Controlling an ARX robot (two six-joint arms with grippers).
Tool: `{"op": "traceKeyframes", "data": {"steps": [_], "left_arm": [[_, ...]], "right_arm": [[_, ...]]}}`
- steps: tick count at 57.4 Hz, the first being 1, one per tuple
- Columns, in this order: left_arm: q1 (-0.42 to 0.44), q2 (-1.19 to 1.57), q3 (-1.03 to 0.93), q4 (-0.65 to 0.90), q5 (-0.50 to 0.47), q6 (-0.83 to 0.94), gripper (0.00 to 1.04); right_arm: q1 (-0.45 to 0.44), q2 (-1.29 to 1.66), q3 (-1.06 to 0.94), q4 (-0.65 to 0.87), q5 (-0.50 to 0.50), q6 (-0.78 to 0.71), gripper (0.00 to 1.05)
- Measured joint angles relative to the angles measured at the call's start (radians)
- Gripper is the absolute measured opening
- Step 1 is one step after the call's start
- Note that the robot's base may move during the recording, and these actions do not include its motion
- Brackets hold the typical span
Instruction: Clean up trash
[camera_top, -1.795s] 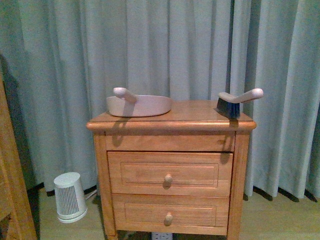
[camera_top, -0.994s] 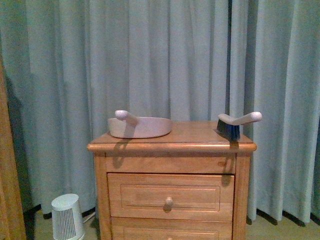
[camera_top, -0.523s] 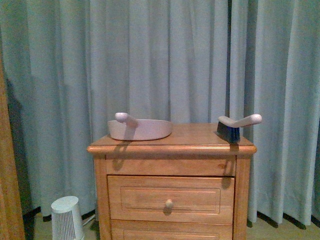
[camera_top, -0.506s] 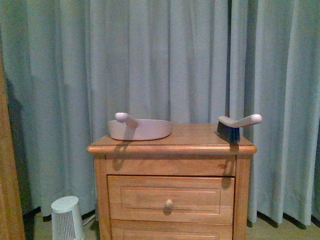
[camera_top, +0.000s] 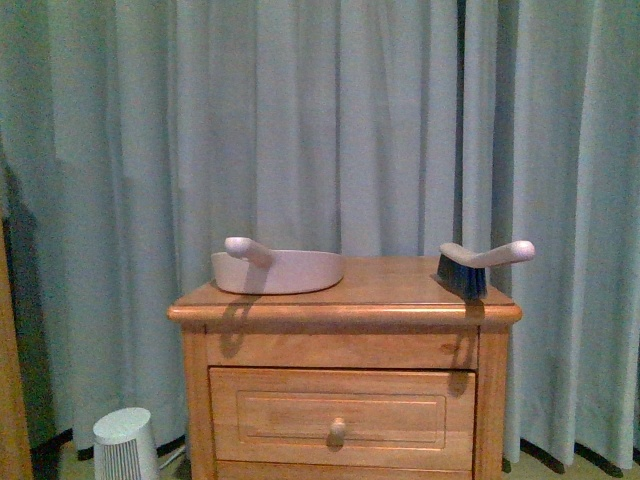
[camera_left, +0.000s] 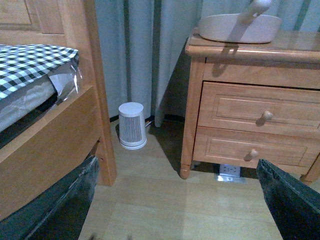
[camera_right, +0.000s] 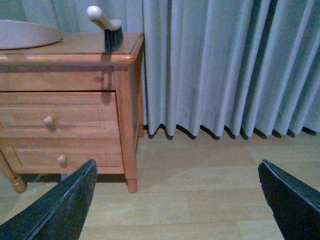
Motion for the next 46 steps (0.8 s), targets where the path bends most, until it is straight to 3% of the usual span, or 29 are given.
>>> {"op": "traceKeyframes", "data": {"steps": [46], "left_arm": [[0.000, 0.000, 0.000, 0.000, 0.000, 0.000, 0.97]], "right_arm": [[0.000, 0.000, 0.000, 0.000, 0.000, 0.000, 0.97]]}}
